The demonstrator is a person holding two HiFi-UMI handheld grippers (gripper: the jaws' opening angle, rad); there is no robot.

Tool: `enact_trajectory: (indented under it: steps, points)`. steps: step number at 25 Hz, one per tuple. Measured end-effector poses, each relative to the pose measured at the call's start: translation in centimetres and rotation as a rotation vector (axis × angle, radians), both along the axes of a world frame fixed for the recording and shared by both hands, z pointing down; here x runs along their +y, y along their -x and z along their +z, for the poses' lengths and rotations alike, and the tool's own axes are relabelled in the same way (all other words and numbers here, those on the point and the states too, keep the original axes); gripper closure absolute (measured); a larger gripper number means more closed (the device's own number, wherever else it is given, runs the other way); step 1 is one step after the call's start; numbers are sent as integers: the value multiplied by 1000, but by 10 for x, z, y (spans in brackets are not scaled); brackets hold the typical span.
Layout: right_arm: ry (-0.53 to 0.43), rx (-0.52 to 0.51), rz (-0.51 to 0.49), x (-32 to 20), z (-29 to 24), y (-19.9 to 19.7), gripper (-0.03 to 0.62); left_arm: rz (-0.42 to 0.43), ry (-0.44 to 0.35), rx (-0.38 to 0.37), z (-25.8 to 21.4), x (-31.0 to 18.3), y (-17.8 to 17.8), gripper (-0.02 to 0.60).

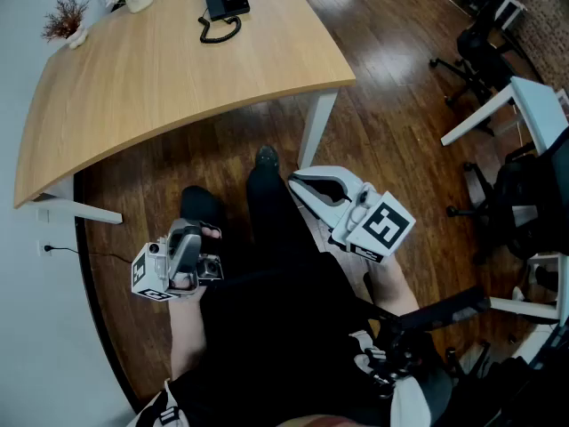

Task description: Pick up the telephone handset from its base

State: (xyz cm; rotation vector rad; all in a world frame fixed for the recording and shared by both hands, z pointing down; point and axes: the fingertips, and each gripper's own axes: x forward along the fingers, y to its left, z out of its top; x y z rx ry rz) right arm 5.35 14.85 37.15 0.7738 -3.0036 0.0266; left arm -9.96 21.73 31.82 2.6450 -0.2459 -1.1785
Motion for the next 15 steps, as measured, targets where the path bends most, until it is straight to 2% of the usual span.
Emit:
enact_trajectory:
  steps: [4, 15]
  points:
    - [29, -5, 27, -16, 12, 2, 591, 25, 19, -18, 4, -23, 2, 580]
    - [5, 5, 47, -86, 5, 9, 591, 39, -11, -30, -8, -97, 7, 580]
